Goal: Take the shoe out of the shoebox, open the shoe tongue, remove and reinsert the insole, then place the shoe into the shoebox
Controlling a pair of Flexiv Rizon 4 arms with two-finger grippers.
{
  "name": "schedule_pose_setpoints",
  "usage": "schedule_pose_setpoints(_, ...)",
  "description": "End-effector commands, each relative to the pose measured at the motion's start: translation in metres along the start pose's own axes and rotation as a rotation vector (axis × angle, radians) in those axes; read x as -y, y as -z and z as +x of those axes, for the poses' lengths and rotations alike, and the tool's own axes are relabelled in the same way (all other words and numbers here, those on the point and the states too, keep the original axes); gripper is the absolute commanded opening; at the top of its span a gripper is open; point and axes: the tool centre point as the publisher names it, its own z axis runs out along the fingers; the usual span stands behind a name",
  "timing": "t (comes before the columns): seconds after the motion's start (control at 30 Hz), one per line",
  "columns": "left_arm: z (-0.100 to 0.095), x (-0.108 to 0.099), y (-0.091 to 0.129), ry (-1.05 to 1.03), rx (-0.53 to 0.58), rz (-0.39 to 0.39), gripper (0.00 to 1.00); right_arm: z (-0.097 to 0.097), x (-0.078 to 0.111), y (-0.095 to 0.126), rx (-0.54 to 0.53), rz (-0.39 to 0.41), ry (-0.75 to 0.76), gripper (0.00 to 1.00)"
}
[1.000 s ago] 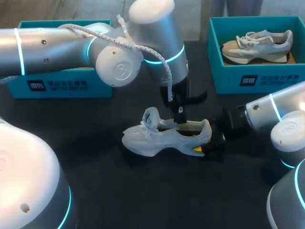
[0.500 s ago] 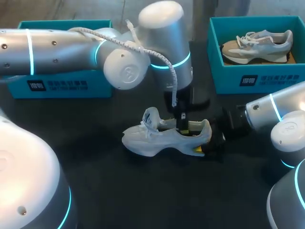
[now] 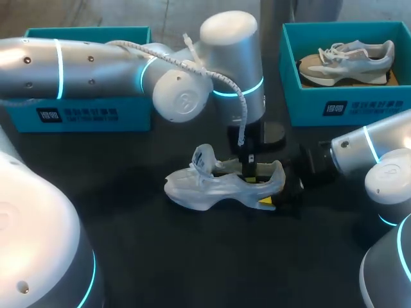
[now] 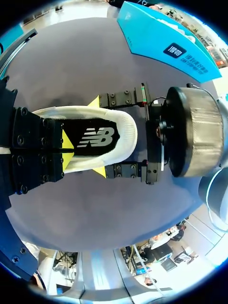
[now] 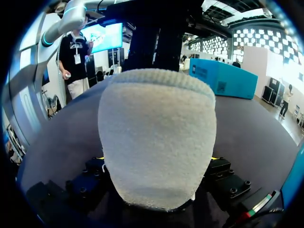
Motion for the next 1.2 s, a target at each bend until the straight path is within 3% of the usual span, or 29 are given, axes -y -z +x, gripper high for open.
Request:
schedule_pose_setpoints(0.03, -0.002, 0.002, -0.004, -0.003, -0.007, -0.004, 0.00, 0.000, 0.001, -0.006, 0.001, 0.005, -0.001, 0.00)
schedule_pose_setpoints(0.27, -0.001, 0.000, -0.005, -0.005, -0.012, -0.006, 0.00, 0.000, 0.001, -0.006, 0.001, 0.005, -0.001, 0.00)
schedule_pose_setpoints(0.97, 0.000, -0.014, -0.045, 0.006, -0.079, -0.057, 0.00, 0.000, 0.001, -0.006, 0.001, 0.005, -0.001, 0.00)
schedule_pose_setpoints(1.2, 0.003, -0.016, -0.046, 0.003, -0.088, -0.057, 0.00, 0.000, 0.001, -0.006, 0.001, 0.005, -0.001, 0.00)
